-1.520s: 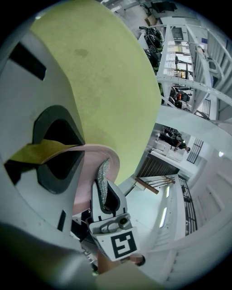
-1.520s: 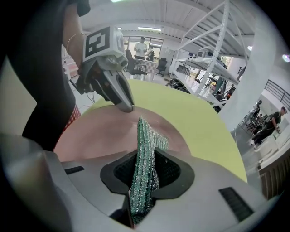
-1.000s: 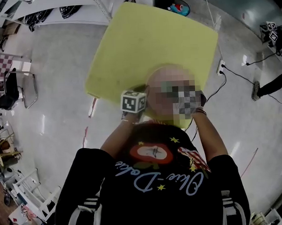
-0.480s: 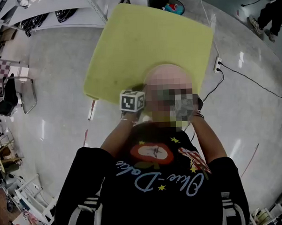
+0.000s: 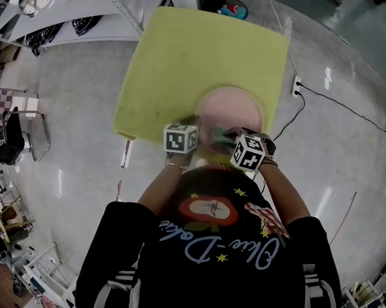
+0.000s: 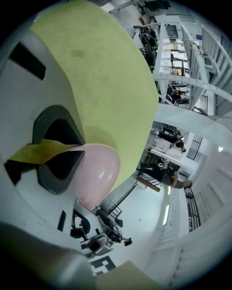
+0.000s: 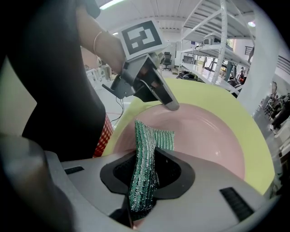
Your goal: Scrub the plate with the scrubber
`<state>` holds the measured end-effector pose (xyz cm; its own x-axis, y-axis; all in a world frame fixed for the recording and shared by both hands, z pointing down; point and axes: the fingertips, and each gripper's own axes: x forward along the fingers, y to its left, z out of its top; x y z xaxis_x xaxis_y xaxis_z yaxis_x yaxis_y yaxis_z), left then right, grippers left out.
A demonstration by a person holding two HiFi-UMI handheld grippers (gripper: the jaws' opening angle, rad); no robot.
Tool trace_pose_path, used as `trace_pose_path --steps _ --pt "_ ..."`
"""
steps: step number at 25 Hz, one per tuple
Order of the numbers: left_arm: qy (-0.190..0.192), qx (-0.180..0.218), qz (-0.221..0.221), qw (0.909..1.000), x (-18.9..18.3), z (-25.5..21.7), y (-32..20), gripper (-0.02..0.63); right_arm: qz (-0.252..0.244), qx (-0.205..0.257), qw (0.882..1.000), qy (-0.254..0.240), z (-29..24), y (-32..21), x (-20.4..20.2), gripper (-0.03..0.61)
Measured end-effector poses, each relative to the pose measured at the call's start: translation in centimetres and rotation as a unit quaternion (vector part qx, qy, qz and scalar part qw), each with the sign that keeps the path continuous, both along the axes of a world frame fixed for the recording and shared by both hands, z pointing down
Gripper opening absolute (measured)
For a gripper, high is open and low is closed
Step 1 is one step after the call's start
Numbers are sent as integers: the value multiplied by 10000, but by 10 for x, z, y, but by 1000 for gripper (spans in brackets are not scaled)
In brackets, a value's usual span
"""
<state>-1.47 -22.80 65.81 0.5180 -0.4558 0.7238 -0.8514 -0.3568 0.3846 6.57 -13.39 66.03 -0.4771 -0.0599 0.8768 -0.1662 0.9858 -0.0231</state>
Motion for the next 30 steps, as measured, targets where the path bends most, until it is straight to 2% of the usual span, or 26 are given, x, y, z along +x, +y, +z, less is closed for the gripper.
trace_pose_path --steps 6,9,11,15,18,21,26,30 --pt "11 -24 -32 10000 -1 1 -2 37 2 -475 9988 -148 -2 11 -6 72" --pt "13 -36 -47 10000 -1 0 -1 37 -131 -490 9985 -215 -6 13 -7 74" --pt "40 -41 -68 10000 0 0 -1 37 -164 -372 9982 -436 -13 8 -6 74" --pt "97 -63 -125 9999 4 -1 -2 37 217 116 9956 -906 -35 -27 2 66" --pt "61 -69 -139 9999 3 -2 -4 37 466 738 9930 -801 -45 -70 12 66" --pt "39 -86 -139 9999 3 0 -4 37 595 1127 9906 -502 -40 -105 25 66" --pt "11 -99 -160 9998 2 -1 -6 35 371 1227 9917 -122 -26 -123 32 65" --pt "-87 -52 -128 9999 -1 1 -4 35 296 1097 9935 -73 -17 -117 29 66"
